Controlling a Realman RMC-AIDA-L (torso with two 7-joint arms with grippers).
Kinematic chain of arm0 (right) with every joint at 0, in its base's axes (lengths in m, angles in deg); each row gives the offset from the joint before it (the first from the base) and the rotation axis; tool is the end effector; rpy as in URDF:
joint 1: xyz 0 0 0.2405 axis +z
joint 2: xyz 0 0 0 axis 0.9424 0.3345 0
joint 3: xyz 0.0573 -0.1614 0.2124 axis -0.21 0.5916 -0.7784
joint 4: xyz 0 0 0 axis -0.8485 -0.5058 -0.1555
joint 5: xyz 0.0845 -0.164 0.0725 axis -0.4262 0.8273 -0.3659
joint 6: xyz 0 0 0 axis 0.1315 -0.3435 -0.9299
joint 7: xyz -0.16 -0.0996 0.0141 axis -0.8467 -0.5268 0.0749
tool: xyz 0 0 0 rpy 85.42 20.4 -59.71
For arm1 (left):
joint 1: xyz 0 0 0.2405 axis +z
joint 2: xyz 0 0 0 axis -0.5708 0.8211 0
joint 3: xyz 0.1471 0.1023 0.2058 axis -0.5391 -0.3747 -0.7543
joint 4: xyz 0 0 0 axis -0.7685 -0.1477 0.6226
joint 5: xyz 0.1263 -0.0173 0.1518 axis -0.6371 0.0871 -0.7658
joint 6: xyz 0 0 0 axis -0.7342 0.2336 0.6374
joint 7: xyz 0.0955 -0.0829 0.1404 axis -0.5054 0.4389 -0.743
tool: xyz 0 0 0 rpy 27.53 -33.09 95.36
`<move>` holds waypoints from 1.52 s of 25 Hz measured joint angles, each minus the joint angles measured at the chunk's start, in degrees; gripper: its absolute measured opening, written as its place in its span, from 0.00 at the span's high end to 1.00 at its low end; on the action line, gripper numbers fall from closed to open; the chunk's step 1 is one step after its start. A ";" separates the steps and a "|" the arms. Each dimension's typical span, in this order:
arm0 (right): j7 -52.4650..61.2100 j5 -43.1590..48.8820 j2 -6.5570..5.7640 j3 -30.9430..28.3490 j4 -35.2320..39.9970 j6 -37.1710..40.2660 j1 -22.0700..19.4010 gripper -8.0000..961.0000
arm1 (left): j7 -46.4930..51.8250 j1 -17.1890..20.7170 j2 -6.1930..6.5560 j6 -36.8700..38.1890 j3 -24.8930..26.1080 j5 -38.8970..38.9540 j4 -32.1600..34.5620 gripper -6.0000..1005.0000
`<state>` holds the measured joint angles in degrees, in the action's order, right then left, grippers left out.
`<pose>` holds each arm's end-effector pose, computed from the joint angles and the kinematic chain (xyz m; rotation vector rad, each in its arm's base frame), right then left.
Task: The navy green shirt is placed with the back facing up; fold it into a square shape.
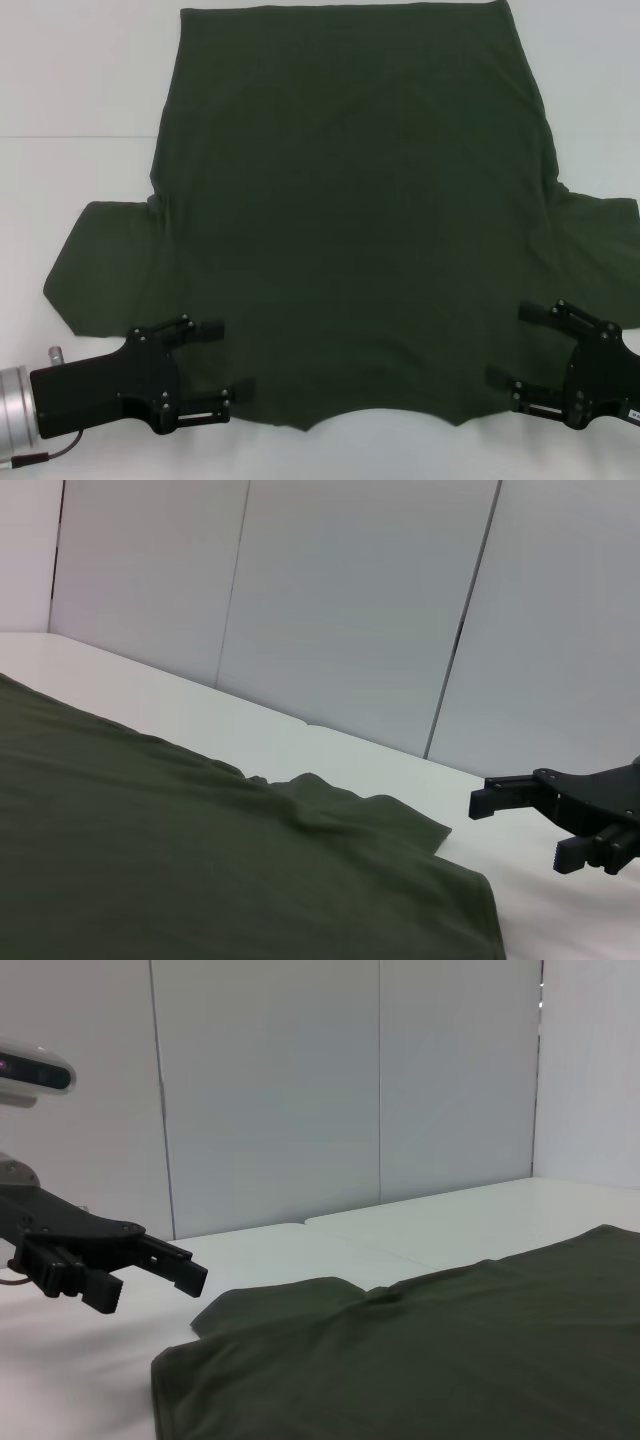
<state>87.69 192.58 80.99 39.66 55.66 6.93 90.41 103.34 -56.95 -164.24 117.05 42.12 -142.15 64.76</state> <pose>0.3092 0.2835 -0.0536 -2.4897 0.3867 0.7560 -0.2820 0.2865 -0.0602 -2.6643 -0.5922 -0.7713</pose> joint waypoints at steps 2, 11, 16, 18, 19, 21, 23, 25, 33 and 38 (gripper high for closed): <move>0.00 0.00 0.00 0.00 0.00 0.00 0.00 0.02 | 0.00 0.00 0.00 0.00 -0.05 0.00 0.00 0.11; 0.00 0.00 0.00 0.00 0.00 -0.01 0.00 0.02 | 1.10 0.00 0.00 0.00 0.06 0.17 0.00 0.11; 0.00 0.00 0.00 0.00 0.00 -0.01 0.00 0.02 | 7.82 -0.45 0.33 0.09 0.43 0.40 0.00 0.11; 0.00 0.00 0.00 0.00 0.01 -0.01 0.00 0.02 | 13.27 -1.03 0.92 0.40 0.43 0.40 0.18 0.11; 0.00 0.00 0.00 0.00 0.01 -0.01 0.00 0.02 | 17.91 -1.46 1.42 0.69 0.29 0.30 0.38 0.11; 0.00 0.00 0.00 0.00 0.04 0.11 -0.01 0.02 | 25.79 -2.29 2.58 0.94 0.03 0.06 0.66 0.11; 0.00 0.00 0.00 0.00 0.10 0.57 -0.14 0.02 | 33.64 -3.06 4.05 1.02 -0.05 -0.01 0.76 0.11; 0.00 0.00 0.00 0.00 0.11 0.77 -0.20 0.02 | 40.62 -3.87 5.53 1.17 -0.14 -0.46 1.22 0.11; 0.00 0.00 0.07 0.00 0.01 0.87 -0.25 0.02 | 59.90 -5.49 7.20 -0.33 0.14 -5.85 6.99 0.12; 0.00 0.00 0.03 0.38 -0.09 0.88 -0.06 0.02 | 70.96 -6.81 8.02 -1.85 0.04 -11.56 11.89 0.12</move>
<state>87.68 192.58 81.03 40.03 55.57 7.81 90.35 174.29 -63.76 -156.22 115.20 42.16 -153.71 76.65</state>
